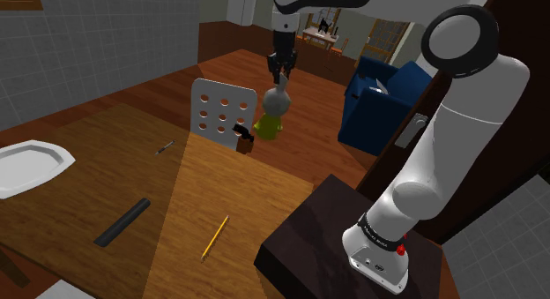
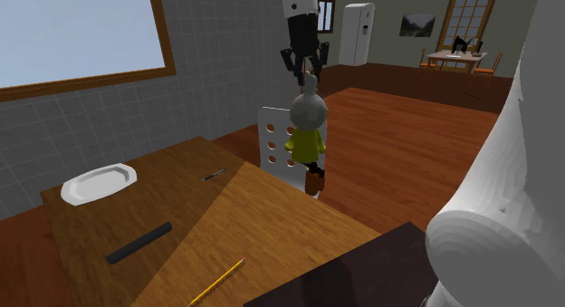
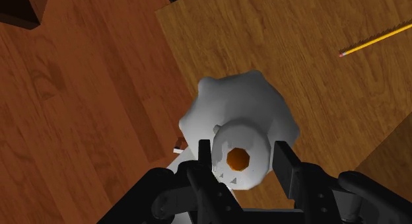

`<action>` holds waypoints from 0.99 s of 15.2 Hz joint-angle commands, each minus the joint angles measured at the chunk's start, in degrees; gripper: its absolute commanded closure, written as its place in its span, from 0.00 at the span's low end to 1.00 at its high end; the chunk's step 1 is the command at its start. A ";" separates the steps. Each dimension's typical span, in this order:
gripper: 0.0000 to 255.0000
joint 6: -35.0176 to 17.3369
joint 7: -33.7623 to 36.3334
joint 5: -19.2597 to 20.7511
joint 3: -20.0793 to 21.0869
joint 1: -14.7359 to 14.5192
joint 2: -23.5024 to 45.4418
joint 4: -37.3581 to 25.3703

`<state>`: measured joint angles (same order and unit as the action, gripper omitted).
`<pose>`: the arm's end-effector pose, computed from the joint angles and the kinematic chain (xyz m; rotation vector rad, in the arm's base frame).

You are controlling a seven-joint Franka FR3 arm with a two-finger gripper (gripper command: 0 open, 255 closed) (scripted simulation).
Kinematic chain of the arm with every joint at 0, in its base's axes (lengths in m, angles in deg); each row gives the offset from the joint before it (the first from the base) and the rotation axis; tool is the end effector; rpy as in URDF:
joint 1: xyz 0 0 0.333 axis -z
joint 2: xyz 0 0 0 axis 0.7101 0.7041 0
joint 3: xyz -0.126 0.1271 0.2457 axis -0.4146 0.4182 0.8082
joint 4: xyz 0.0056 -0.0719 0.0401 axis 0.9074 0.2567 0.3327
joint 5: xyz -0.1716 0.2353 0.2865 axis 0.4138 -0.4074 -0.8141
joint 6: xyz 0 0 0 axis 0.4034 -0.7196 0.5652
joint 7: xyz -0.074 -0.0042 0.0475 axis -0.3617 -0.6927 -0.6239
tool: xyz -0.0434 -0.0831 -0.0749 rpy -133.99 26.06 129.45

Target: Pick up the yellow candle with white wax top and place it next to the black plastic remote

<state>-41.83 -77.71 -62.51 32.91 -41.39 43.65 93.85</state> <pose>0.5925 -0.0667 0.4870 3.0303 -0.1273 -0.2756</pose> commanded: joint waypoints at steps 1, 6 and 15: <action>1.00 1.64 -0.20 0.01 -0.02 0.01 0.06 -1.80; 1.00 5.58 -0.56 0.00 -0.01 -0.02 0.39 -6.09; 1.00 13.12 -1.27 0.05 -0.01 -0.08 2.02 -15.29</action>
<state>-29.70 -78.91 -62.47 32.90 -41.46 45.48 79.81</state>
